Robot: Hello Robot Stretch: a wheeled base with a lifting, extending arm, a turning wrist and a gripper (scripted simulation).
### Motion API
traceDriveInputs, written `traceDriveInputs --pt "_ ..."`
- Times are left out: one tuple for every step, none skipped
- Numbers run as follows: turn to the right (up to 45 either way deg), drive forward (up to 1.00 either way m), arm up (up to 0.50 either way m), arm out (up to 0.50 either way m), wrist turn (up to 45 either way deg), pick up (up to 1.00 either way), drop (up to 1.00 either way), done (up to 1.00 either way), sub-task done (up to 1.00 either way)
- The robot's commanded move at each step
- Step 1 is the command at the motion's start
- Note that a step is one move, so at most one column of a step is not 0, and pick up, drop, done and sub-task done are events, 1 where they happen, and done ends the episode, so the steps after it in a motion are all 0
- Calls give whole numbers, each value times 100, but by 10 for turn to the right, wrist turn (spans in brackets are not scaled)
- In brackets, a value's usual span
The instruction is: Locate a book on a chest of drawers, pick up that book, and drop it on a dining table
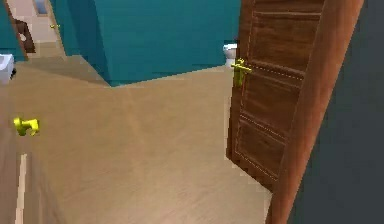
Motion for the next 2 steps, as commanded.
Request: traceDriveInputs --pt "0 60 0 0 0 0 0 0 0" --pt "-60 0 0 0 0 0 0 0 0"
